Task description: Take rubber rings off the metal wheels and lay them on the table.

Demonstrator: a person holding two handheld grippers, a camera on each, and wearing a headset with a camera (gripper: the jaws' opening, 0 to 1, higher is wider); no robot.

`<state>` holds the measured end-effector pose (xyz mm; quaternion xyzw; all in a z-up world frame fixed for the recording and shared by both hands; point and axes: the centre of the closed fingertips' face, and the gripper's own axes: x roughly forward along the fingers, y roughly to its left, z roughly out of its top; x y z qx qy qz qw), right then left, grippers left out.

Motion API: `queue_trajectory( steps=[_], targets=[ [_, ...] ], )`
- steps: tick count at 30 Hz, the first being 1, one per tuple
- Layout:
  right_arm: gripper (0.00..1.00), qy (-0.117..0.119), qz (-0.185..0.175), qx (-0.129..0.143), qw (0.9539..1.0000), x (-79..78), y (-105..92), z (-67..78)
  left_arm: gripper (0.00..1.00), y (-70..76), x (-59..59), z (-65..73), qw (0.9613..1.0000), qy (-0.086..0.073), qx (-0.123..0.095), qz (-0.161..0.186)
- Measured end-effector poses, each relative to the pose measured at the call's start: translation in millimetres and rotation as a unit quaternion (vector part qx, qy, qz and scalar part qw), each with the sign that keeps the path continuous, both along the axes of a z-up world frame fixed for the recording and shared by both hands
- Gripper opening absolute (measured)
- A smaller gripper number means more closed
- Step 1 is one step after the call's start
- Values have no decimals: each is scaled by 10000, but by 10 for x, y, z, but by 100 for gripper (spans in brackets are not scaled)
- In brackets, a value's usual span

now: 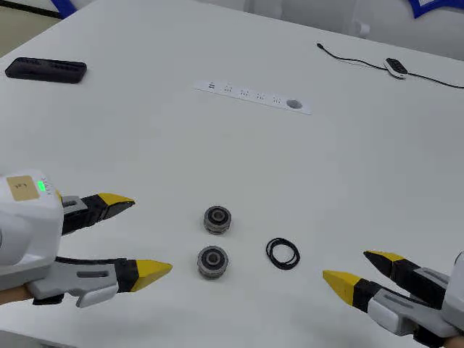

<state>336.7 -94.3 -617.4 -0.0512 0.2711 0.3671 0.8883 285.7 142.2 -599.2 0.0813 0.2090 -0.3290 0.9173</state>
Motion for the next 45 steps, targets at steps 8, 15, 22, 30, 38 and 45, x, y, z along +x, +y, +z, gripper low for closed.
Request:
queue_trajectory(
  steps=[8,15,22,30,38,45],
  targets=[
    [63,-123,445,-338,9984,-55,130,-10,68,-15,-48,-54,10000,72,40,-49],
    [72,-304,688,-356,9965,-10,183,129,69,9,-76,-66,9999,97,71,-88],
    [75,-330,898,-557,9939,-32,216,113,72,89,-122,-132,9996,210,180,-30],
    [77,-351,984,-599,9927,-25,288,119,74,111,-162,-207,9990,335,284,-54],
    [78,-380,972,-581,9928,12,322,151,76,143,-169,-274,9980,409,461,-137],
    [78,-336,942,-669,9927,-4,303,117,75,132,-146,-289,9976,415,506,-206]
  ],
)
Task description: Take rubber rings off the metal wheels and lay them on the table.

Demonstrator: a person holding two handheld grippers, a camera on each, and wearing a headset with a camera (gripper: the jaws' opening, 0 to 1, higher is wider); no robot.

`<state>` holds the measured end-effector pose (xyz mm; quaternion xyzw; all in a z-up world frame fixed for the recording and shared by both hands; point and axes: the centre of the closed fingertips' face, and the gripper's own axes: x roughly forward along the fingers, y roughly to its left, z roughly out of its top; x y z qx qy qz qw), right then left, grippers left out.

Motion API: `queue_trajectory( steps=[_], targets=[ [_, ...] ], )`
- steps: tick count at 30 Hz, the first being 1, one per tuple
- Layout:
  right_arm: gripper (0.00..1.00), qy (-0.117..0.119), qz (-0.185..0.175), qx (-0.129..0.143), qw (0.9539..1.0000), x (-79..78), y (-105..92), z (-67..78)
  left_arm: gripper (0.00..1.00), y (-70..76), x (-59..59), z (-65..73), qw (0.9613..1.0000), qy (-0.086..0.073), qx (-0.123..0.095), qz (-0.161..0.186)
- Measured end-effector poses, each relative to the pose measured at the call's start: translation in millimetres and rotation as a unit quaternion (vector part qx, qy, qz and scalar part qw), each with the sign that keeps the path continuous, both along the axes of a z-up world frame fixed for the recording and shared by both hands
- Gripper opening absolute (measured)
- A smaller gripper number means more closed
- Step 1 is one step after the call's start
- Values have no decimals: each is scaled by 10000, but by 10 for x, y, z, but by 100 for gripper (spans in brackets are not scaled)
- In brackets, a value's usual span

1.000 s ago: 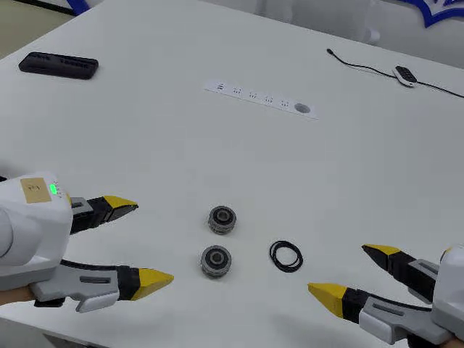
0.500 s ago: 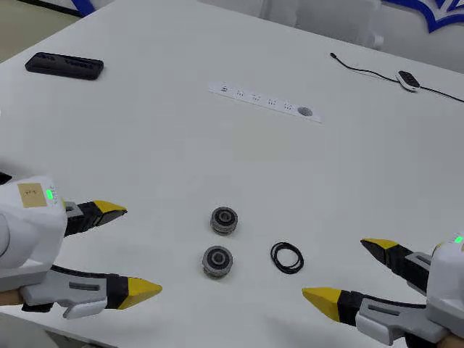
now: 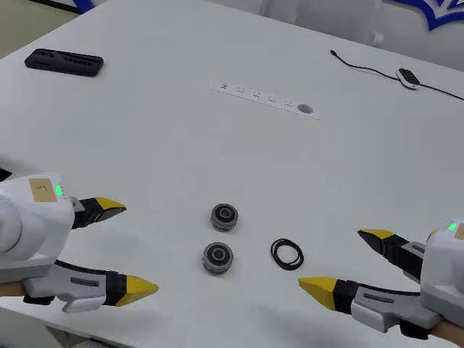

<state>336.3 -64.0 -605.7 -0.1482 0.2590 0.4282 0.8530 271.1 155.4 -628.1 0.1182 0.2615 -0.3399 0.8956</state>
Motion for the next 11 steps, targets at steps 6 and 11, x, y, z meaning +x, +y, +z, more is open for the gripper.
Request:
queue_trajectory(
  steps=[6,11],
  targets=[
    [78,3,-17,-51,10000,-12,-18,-10,75,-11,1,-17,10000,23,7,-32],
    [77,36,-79,20,10000,-12,-28,-7,75,-14,-5,-12,10000,18,3,-35]
  ],
)
